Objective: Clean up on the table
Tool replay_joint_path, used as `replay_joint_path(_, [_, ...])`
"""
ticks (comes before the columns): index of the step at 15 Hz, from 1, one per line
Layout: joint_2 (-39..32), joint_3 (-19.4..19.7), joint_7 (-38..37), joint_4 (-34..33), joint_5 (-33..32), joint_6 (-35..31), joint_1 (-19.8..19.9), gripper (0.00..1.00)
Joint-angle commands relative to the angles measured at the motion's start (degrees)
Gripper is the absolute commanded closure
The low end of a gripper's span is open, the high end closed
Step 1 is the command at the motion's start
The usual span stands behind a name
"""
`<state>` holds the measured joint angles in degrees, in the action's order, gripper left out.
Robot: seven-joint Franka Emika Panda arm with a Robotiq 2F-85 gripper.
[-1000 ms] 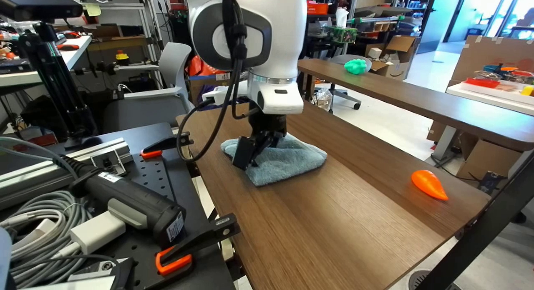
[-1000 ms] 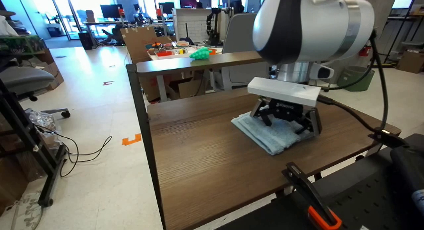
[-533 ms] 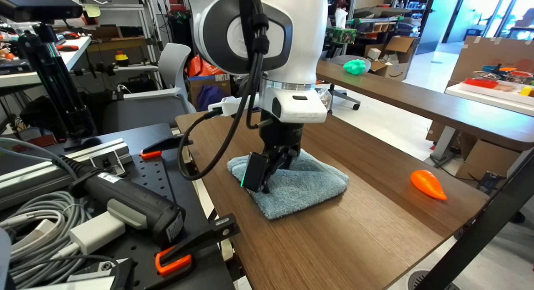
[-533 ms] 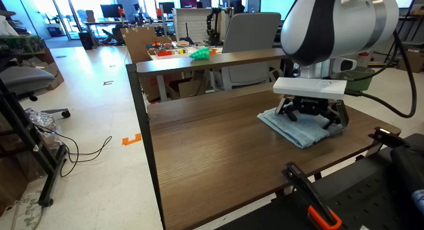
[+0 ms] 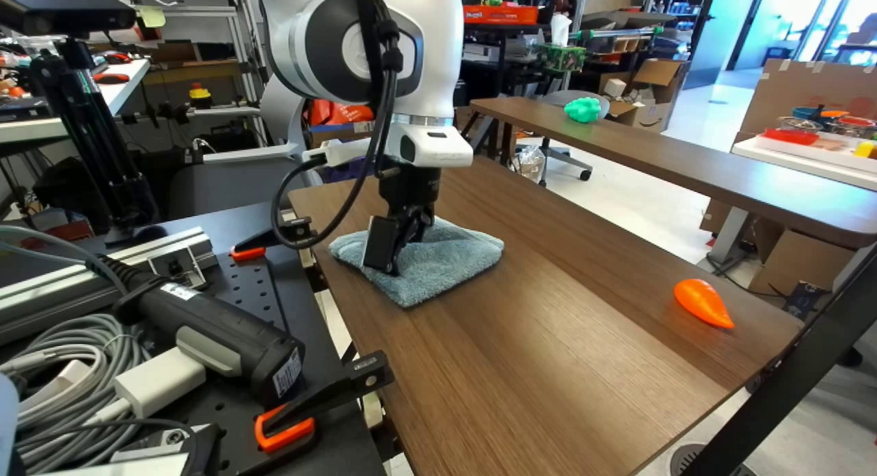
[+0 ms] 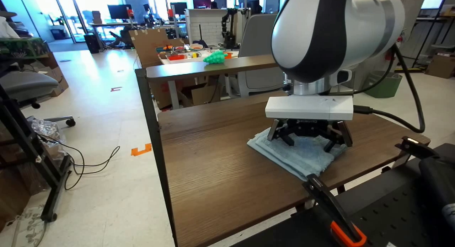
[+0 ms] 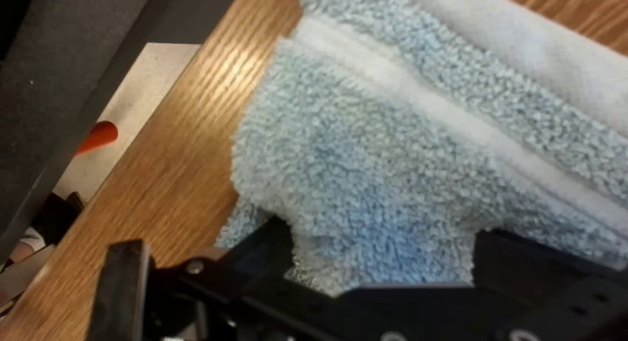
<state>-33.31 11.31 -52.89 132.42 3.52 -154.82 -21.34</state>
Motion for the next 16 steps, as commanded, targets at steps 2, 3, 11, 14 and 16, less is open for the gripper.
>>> replay_joint_path(2, [-2.1, 0.0, -2.5, -0.5, -2.0, 2.8, 0.4, 0.00])
replay_joint_path(3, [-2.0, 0.9, -3.2, -0.8, -2.1, 3.0, 0.7, 0.00])
replay_joint_path(11, [0.3, 7.2, -9.1, -1.5, -1.8, 3.6, 6.9, 0.00])
replay_joint_path(14, [0.2, 9.5, -12.5, -3.1, -1.0, 3.2, 9.6, 0.00])
replay_joint_path(16, [0.4, 10.2, -14.4, -3.6, -1.0, 2.7, 10.8, 0.00])
